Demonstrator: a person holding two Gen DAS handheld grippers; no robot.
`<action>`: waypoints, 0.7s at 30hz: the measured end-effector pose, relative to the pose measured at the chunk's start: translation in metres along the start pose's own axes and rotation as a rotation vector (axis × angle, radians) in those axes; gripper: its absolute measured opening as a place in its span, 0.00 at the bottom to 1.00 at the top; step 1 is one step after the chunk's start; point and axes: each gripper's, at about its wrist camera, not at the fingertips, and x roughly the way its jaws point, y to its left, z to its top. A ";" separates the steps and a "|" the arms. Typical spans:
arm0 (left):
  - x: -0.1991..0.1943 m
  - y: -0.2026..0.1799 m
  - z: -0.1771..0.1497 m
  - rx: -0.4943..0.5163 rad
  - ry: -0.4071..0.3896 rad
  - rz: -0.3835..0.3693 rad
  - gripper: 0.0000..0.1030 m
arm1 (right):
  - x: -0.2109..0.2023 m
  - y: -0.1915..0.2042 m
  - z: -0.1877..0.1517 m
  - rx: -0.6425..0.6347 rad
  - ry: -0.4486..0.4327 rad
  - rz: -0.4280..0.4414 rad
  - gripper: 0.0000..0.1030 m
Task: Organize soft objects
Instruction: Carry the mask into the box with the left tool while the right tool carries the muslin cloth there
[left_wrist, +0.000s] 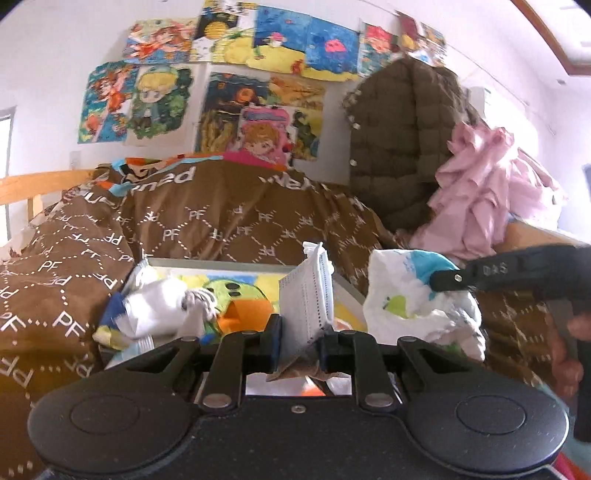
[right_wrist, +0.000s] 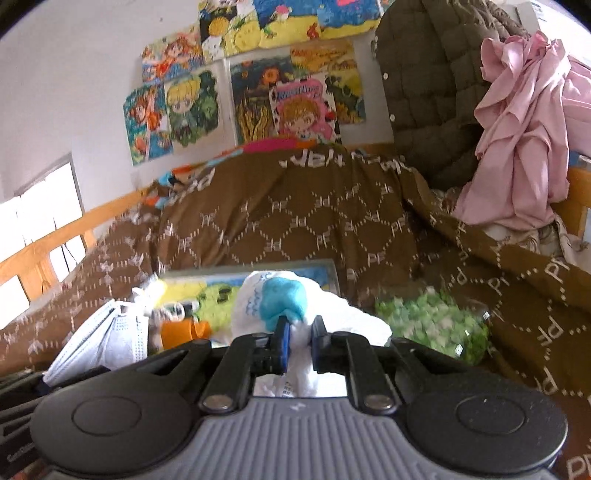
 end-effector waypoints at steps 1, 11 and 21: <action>0.004 0.005 0.004 -0.030 -0.006 0.011 0.20 | 0.004 0.000 0.004 0.023 -0.018 0.010 0.12; 0.064 0.050 0.036 -0.175 -0.012 0.060 0.20 | 0.071 0.012 0.021 0.109 -0.054 0.049 0.12; 0.110 0.081 0.040 -0.241 0.054 0.089 0.21 | 0.134 0.039 0.013 0.112 0.013 0.083 0.12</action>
